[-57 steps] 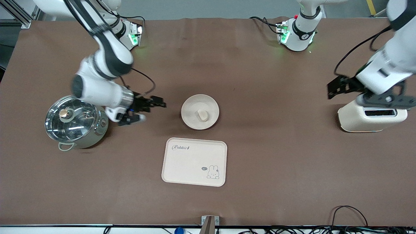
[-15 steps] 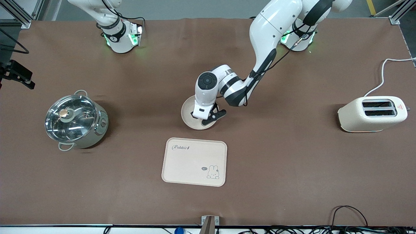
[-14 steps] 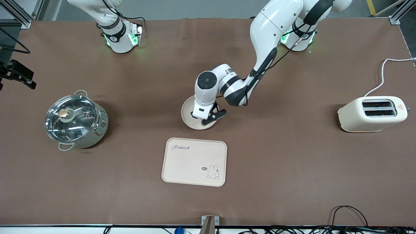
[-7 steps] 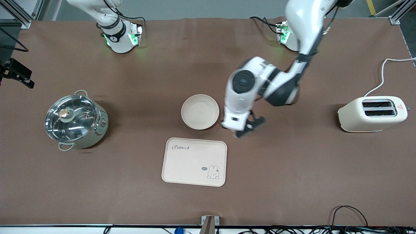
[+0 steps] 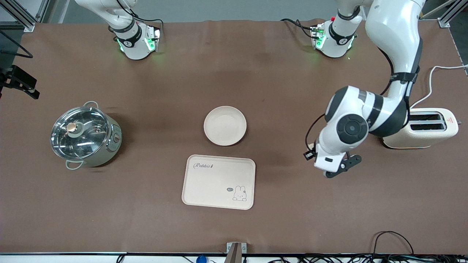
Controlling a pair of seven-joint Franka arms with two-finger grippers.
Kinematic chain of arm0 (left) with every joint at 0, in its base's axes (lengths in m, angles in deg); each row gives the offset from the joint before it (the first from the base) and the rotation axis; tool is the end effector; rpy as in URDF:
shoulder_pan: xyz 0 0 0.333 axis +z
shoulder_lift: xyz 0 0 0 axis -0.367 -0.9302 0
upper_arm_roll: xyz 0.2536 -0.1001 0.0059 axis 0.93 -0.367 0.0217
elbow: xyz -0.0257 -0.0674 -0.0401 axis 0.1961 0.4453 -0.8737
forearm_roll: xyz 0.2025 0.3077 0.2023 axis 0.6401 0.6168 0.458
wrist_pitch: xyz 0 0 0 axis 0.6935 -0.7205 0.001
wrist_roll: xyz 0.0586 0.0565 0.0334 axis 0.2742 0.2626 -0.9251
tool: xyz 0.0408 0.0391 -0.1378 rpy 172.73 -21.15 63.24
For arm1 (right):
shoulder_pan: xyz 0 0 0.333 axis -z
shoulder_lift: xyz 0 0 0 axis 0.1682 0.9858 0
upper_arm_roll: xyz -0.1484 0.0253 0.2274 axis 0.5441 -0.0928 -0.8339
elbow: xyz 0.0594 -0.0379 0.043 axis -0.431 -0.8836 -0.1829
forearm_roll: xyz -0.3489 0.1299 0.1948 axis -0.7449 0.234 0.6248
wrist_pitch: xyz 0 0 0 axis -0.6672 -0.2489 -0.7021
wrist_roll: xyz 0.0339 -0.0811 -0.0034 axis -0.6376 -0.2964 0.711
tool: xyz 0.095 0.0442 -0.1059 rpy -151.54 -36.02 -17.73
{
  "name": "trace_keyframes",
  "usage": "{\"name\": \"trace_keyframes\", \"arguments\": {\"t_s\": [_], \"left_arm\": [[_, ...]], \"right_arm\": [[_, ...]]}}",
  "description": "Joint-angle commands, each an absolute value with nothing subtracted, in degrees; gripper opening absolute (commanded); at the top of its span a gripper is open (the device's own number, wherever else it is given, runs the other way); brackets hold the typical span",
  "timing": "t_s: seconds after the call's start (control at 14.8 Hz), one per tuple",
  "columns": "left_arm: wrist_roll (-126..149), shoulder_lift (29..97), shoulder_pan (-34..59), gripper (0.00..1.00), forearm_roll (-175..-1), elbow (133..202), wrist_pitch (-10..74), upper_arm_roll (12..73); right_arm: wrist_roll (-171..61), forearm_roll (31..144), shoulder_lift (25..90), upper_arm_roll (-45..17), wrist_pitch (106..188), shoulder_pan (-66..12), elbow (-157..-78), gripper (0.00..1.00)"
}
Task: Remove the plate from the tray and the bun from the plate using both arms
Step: 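Lift the bun off the plate and carry it toward the toaster, then lower the bun onto the table near the toaster and open the left gripper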
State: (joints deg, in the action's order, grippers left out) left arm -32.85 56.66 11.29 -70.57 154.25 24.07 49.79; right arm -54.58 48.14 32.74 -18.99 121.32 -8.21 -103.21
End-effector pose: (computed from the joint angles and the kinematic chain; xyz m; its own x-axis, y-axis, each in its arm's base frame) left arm 0.6424 -0.2221 0.2395 0.8851 0.4597 -0.0726 0.4474 -0.8834 -0.1394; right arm 0.5814 -0.0247 0.5932 0.9937 0.0614 0.0936 0.0569 -0.9971 0.0500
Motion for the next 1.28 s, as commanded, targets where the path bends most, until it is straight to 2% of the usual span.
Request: {"name": "trace_keyframes", "arguments": {"t_s": [0.0, 0.41, 0.68, 0.74, 0.88, 0.95, 1.08, 1.22], "left_arm": [[-32.66, 53.7, 13.62, 0.37, -66.48, 155.27, 24.63, 49.4], [-32.49, 50.44, 19.42, 0.37, -61.81, 161.68, 36.31, 49.49], [-32.49, 47.19, 22.24, 0.41, -59.7, 161.69, 40.89, 49.4], [-32.49, 46.92, 22.24, 0.49, -59.7, 161.6, 41.24, 49.4], [-32.58, 47.45, 22.06, 0.94, -59.7, 161.17, 41.25, 49.31], [-32.49, 47.88, 22.15, 1.0, -59.7, 160.99, 41.25, 49.14], [-31.7, 50.16, 21.89, 1.0, -59.7, 159.07, 40.38, 49.05], [-27.06, 54.72, 22.06, 1.0, -60.22, 157.39, 35.65, 48.61]], "right_arm": [[-54.23, 47.88, 32.63, -18.12, 120.75, -9.15, -102.84, 1.0], [-54.84, 47.88, 32.54, -18.55, 120.75, -9.5, -102.66, 1.0], [-54.32, 47.88, 32.54, -18.38, 120.66, -9.86, -102.84, 1.0], [-53.97, 47.88, 32.36, -18.38, 119.62, -9.94, -103.1, 1.0], [-53.96, 47.88, 32.27, -18.47, 118.55, -10.03, -102.93, 1.0], [-53.88, 47.79, 31.92, -18.47, 118.12, -10.21, -102.92, 1.0], [-53.79, 47.7, 31.66, -18.03, 117.06, -10.47, -103.45, 1.0], [-53.96, 47.7, 31.66, -18.12, 116.97, -10.56, -103.19, 1.0]]}}
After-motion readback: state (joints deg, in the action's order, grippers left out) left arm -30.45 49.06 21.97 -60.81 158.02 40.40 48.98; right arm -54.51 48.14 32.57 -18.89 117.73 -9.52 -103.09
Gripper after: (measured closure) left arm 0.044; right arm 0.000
